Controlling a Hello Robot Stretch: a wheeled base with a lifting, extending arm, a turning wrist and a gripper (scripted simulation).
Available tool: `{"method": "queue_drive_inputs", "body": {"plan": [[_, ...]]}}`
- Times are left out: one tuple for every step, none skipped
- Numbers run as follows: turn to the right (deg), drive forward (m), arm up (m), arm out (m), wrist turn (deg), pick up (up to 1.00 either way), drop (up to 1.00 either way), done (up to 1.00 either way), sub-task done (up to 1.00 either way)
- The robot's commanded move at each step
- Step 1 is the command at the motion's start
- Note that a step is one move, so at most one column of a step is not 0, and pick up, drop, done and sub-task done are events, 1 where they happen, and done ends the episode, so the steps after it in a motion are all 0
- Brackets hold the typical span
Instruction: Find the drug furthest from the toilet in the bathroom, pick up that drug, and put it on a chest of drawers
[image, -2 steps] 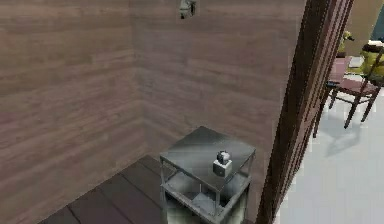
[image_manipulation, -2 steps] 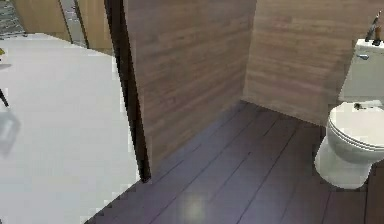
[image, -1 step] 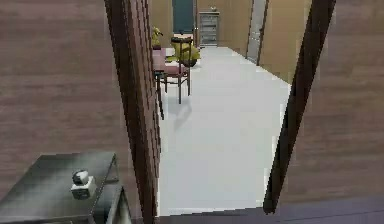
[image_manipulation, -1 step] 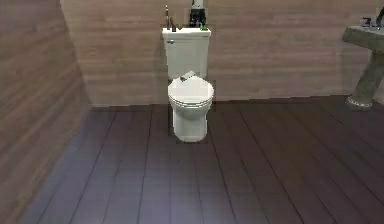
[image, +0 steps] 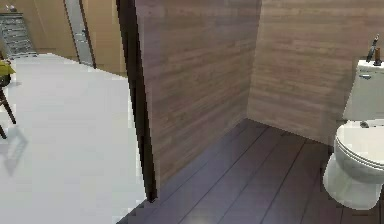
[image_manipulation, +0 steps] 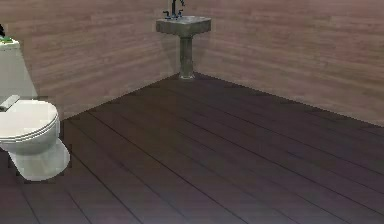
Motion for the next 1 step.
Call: {"method": "queue_drive_inputs", "body": {"plan": [[3.0, 0.0, 0.0, 0.0, 0.0, 0.0, 0.0, 0.0, 0.0]]}}
